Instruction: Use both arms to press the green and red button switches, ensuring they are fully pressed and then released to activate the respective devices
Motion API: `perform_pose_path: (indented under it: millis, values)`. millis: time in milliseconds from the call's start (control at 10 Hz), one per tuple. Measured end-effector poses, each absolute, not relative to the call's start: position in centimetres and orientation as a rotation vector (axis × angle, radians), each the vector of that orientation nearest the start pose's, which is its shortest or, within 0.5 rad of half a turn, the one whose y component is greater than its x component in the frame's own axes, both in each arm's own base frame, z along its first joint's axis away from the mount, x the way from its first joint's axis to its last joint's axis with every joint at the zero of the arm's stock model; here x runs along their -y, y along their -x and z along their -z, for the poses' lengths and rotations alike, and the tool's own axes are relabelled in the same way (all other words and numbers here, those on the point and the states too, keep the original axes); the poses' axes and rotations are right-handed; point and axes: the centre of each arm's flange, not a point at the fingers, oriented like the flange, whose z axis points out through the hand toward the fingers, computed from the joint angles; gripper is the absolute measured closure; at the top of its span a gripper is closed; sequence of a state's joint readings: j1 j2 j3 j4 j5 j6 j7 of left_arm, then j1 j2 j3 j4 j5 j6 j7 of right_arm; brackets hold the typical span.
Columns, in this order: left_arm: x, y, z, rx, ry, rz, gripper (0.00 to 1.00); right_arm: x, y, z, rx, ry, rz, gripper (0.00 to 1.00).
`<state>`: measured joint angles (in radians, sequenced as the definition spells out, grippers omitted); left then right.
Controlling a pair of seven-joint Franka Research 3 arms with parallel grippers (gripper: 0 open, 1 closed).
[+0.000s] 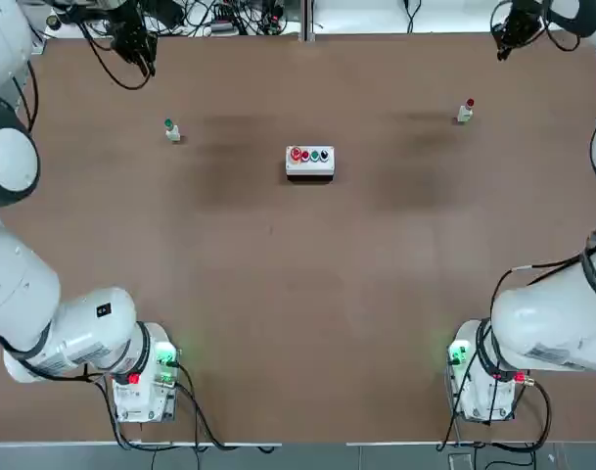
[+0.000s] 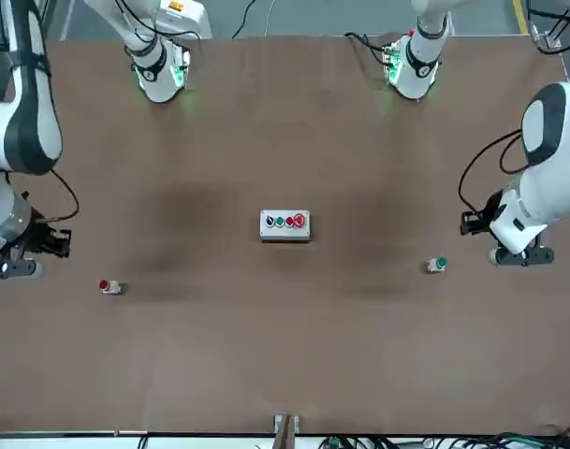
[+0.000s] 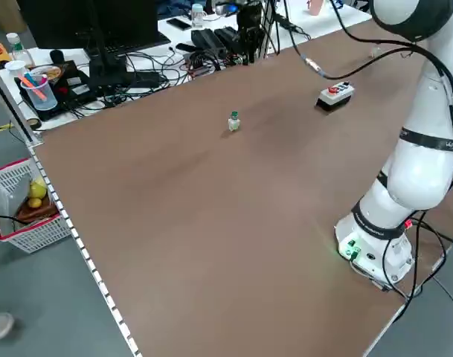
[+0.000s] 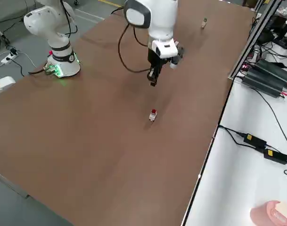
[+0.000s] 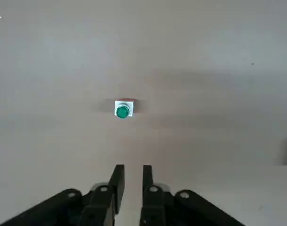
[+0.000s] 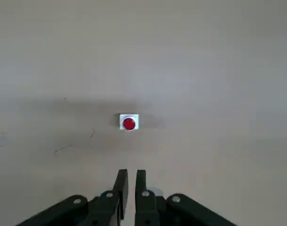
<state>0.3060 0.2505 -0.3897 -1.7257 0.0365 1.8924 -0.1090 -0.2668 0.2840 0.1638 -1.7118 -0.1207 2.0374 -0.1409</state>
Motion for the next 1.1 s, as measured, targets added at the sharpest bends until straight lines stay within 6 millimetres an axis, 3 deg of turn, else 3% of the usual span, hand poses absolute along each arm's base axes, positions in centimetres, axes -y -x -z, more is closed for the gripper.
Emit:
perform_pose_path:
  millis: [200, 400, 600, 1100]
  values:
    - [2.9, -61.9, -40.5, 0.012, 3.168, -0.043, 0.83, 10.2, -64.7, -39.9, 0.115, 3.155, 0.089, 0.89]
    - [2.9, -61.3, -38.6, 0.001, 3.161, -0.044, 0.97, 10.2, -64.9, -38.0, 0.116, 3.141, 0.124, 0.89]
    - [2.0, -60.9, -37.0, 0.011, 3.162, -0.069, 0.99, 9.1, -64.6, -35.6, 0.125, 3.131, 0.173, 0.89]
    - [1.3, -61.8, -30.4, 0.014, 3.182, -0.057, 0.99, 8.4, -63.7, -30.4, 0.119, 3.108, 0.181, 0.89]
